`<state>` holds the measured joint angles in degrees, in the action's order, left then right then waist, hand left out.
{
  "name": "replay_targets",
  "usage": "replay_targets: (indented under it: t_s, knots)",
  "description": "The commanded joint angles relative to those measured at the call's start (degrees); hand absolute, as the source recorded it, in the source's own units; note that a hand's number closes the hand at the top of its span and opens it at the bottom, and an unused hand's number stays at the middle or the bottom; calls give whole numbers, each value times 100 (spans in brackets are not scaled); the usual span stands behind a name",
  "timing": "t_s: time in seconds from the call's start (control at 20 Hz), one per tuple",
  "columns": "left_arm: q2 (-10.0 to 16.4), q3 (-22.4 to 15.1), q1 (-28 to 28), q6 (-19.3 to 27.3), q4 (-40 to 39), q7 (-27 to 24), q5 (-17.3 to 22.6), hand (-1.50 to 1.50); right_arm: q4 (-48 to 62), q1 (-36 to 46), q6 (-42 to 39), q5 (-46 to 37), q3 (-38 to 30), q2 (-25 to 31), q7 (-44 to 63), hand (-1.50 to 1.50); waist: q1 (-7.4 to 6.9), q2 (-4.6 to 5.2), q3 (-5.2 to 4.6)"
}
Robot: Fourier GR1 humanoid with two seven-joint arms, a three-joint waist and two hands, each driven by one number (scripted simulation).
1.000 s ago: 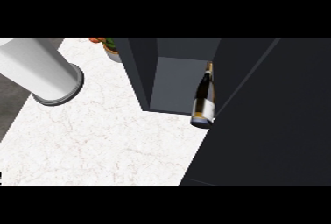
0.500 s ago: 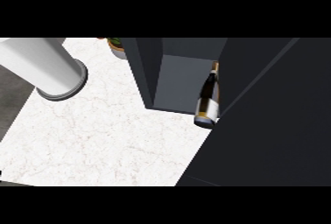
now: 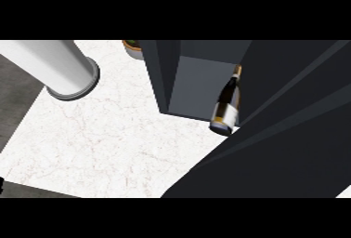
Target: Pick up the wine, place it into the cabinet and close the cabinet
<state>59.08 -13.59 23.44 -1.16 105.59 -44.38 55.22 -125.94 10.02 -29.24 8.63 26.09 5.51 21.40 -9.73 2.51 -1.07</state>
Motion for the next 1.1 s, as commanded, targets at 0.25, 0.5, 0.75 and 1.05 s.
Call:
replay_targets:
  t_s: [0.25,0.5,0.75,1.05]
  knots:
    - [5,-17,-248,-95,66,94,19,150,1717,1976,1322,-816,-465,-542,247,150,-271,47,23]
    - [-66,-143,-311,-127,127,137,-5,150,2627,2953,1744,-1036,-865,-545,304,150,-436,115,34]
    - [-70,-153,-458,-160,0,156,-84,150,3532,3679,2100,-953,-1125,-544,430,150,-501,168,43]
    - [-110,-215,-579,-172,9,247,-68,150,4200,4111,2492,-516,-1677,-544,478,150,-485,208,74]
